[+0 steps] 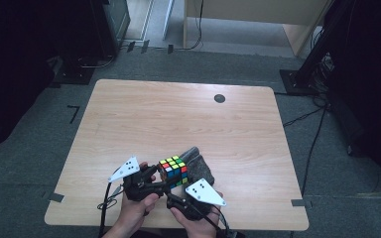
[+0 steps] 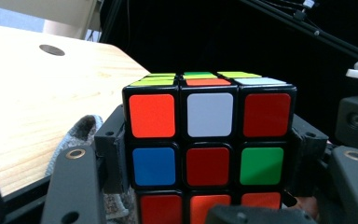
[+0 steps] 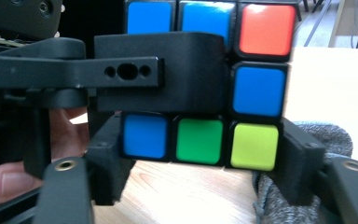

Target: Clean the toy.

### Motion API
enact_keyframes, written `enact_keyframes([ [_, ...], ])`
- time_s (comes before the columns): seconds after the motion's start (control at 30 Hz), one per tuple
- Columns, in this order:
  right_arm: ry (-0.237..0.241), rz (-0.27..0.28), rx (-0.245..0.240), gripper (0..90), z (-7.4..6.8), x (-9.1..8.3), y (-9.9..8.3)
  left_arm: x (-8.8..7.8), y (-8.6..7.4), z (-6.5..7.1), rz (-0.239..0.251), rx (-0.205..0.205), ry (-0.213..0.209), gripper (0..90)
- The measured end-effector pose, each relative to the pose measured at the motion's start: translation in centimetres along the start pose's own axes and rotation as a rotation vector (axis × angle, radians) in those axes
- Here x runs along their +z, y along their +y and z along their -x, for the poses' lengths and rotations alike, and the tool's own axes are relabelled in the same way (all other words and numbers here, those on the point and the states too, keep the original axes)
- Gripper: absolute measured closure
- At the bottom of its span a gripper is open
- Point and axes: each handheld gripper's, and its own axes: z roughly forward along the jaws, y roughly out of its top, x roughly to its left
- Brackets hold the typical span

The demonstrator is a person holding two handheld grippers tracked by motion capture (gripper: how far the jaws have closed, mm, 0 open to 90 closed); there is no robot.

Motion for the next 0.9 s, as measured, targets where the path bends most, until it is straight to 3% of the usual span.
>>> enact_keyframes([
  [0.07,0.007,-0.005,-0.013,34.2,0.0,0.0,0.1,-0.2,0.1,-0.3,0.002,-0.009,-0.017,32.7],
  [0.17,0.026,-0.050,-0.043,34.5,0.4,0.0,0.3,-0.7,0.6,-0.6,0.043,-0.021,-0.023,26.6],
  [0.3,0.010,-0.077,-0.041,34.5,1.1,0.0,0.1,-1.5,1.3,-0.9,0.071,0.009,-0.008,18.3],
  [0.4,0.016,-0.081,-0.033,34.5,2.3,-0.4,0.7,-2.5,1.8,-1.8,0.070,0.097,0.027,17.2],
  [0.5,0.013,-0.087,-0.037,34.5,3.6,-1.0,1.7,-2.9,1.6,-2.8,0.034,0.186,0.042,17.1],
  [0.53,0.013,-0.087,-0.037,34.5,3.6,-1.0,1.7,-2.9,1.6,-2.8,0.034,0.186,0.042,17.1],
  [0.57,0.028,-0.094,0.002,34.4,4.7,-1.5,2.4,-3.0,1.5,-3.1,0.007,0.229,0.048,17.1],
  [0.6,0.037,-0.097,0.012,34.4,5.0,-1.6,2.6,-2.9,1.1,-3.3,-0.034,0.309,0.061,16.9],
  [0.73,0.092,-0.142,0.036,34.4,5.6,-1.9,3.3,-2.0,0.1,-2.2,-0.131,0.523,0.105,16.8],
  [0.8,0.130,-0.163,0.043,34.4,5.5,-1.8,3.5,-1.4,-0.5,-1.5,-0.140,0.602,0.128,17.8],
  [0.83,0.130,-0.163,0.043,34.4,5.5,-1.8,3.5,-1.4,-0.5,-1.5,-0.140,0.602,0.128,19.3],
  [0.9,0.178,-0.197,0.057,34.4,5.3,-1.7,3.7,-0.9,-1.2,-1.0,-0.142,0.682,0.149,21.3],
])
